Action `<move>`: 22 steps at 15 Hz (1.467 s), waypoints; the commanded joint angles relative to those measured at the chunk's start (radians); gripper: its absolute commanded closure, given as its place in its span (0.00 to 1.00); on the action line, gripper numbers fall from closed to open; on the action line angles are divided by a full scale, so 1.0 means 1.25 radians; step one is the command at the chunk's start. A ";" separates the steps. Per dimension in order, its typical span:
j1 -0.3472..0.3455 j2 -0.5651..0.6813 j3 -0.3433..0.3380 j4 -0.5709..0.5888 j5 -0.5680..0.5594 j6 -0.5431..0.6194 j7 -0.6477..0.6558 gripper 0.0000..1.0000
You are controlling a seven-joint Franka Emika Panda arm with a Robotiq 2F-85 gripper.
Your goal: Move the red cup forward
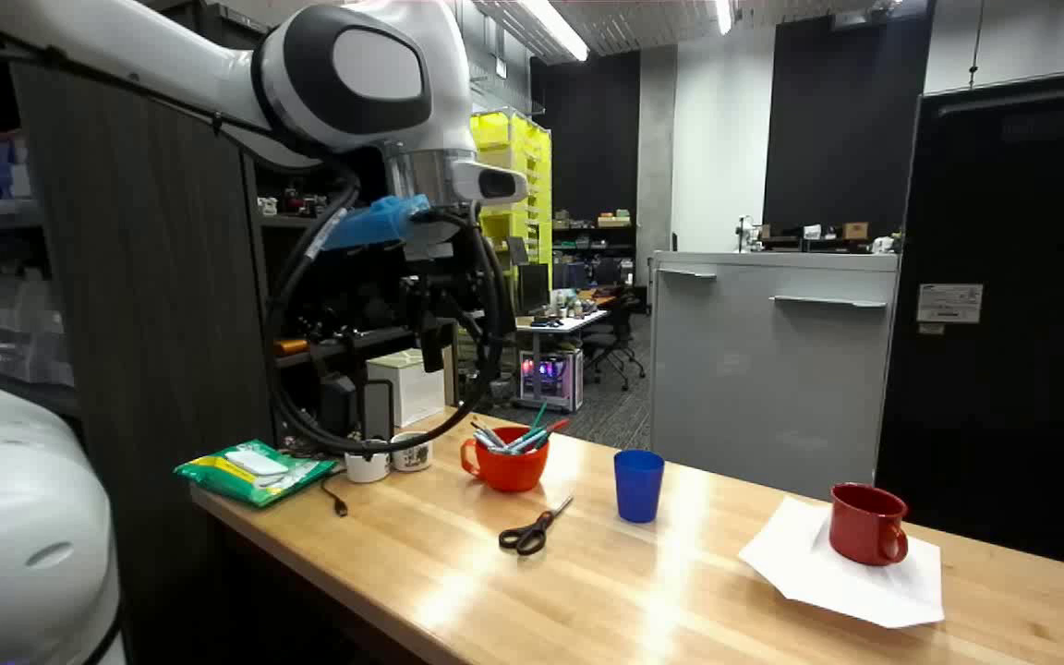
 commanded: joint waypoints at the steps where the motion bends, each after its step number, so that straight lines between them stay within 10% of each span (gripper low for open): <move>1: 0.006 0.000 -0.004 0.002 -0.003 -0.002 0.003 0.00; 12: 0.011 0.026 -0.002 0.009 -0.008 0.006 -0.003 0.00; 22: 0.045 0.346 0.019 0.094 -0.002 0.145 0.019 0.00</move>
